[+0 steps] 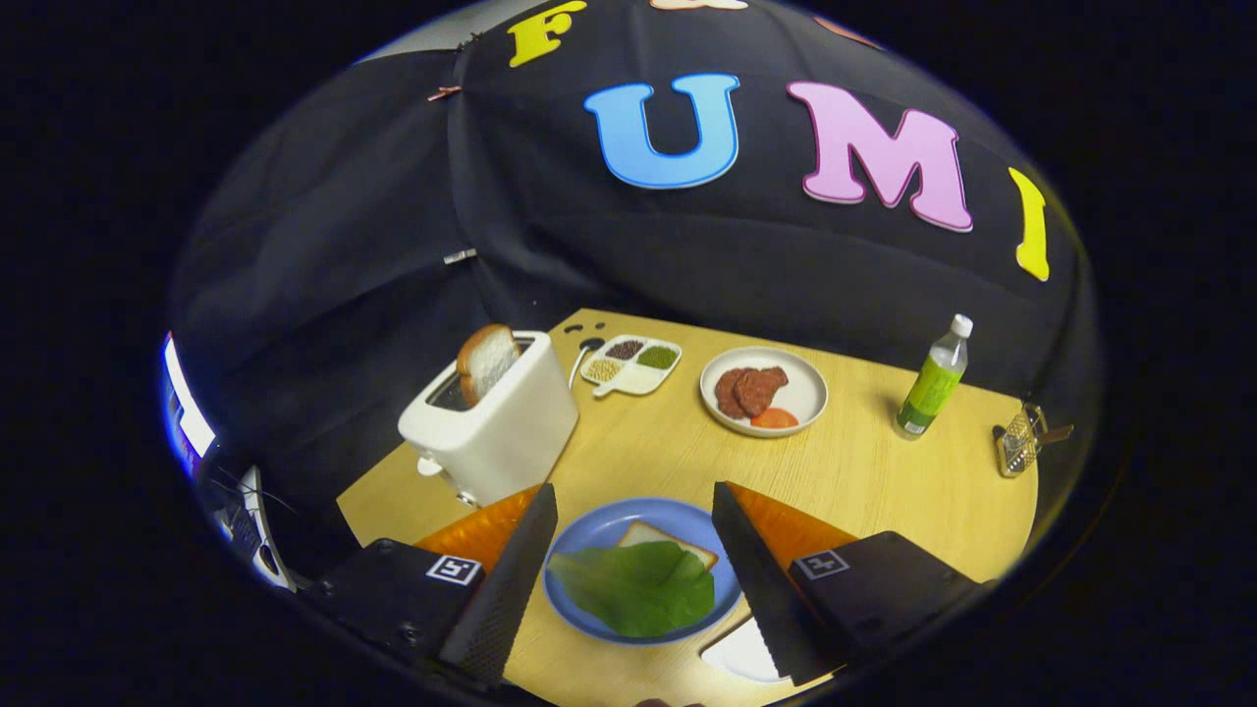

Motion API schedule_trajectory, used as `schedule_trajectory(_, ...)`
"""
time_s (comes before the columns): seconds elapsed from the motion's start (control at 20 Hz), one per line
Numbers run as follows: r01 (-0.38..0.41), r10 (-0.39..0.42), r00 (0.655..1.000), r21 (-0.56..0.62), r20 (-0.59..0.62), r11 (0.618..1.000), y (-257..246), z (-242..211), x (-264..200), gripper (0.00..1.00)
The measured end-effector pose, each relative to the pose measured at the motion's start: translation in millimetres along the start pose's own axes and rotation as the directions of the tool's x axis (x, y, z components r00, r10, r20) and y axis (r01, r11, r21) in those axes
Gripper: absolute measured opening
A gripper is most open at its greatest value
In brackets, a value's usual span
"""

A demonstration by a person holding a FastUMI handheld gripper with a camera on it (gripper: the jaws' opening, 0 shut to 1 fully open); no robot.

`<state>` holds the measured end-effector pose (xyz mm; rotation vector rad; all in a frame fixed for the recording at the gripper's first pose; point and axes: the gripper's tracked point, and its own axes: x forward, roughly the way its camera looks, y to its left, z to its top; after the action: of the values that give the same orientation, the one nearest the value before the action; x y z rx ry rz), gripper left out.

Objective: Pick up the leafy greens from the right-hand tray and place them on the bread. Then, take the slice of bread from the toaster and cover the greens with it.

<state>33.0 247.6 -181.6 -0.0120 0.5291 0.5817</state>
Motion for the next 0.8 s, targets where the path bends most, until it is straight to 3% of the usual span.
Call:
schedule_trajectory(0.35,-0.054,0.07,0.977,-0.082,0.202,0.995,61.3,91.5,-15.6,0.99)
schedule_trajectory(0.8,-0.089,0.111,0.979,-0.129,0.173,0.988,137.2,112.3,44.5,0.99)
